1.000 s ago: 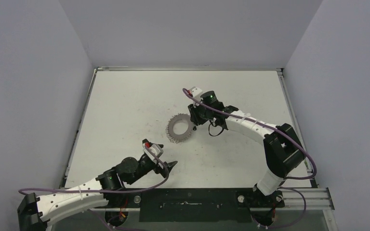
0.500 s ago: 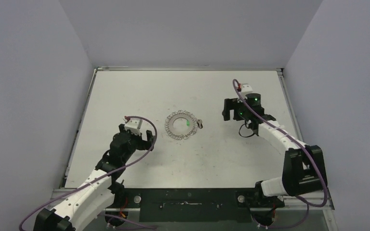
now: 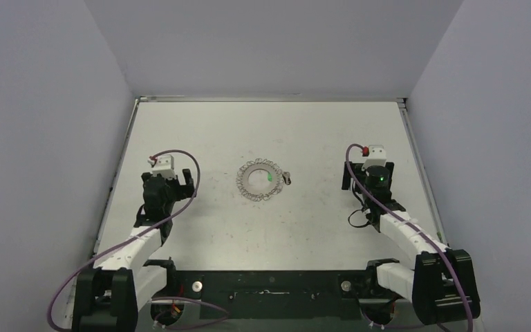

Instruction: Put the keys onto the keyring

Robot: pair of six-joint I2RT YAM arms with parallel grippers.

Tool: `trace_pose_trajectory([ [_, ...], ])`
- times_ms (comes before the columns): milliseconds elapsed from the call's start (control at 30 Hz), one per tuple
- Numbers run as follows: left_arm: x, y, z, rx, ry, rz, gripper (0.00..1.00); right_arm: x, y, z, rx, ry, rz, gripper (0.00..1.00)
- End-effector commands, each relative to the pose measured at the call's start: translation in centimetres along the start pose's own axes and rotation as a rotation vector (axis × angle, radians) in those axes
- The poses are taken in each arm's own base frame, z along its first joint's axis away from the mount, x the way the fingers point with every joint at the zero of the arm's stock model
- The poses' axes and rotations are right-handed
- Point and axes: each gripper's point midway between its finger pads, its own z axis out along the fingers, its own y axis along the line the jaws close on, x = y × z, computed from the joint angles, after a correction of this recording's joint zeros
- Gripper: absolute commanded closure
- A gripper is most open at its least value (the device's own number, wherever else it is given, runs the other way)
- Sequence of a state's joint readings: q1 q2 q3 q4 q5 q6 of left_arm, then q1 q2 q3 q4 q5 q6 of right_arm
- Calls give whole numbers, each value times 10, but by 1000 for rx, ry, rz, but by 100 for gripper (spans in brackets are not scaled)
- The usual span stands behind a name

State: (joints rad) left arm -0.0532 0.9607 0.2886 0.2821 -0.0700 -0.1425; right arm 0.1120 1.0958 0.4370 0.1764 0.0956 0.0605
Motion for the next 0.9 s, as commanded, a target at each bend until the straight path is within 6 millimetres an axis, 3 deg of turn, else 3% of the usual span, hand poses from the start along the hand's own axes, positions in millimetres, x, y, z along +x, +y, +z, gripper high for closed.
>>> trace_pose_trajectory([
  [0,-22,7,17,-13,-169,64,3,-17,-11,13,76,-142,8,0],
  [167,-17,13,28,-31,-194,131,3,0,-15,30,112,-136,5,0],
  [300,-20,14,36,-22,-253,196,3,-4,-16,39,133,-155,4,0],
  [467,0,14,58,9,-246,191,3,-13,-20,46,161,-218,8,0],
  [633,3,11,67,27,-190,193,3,11,-10,75,131,-155,-12,0],
  [700,0,22,69,-10,-206,186,3,8,-12,78,139,-151,5,0],
  [867,0,29,77,-46,-166,172,3,9,-14,77,145,-149,3,0],
])
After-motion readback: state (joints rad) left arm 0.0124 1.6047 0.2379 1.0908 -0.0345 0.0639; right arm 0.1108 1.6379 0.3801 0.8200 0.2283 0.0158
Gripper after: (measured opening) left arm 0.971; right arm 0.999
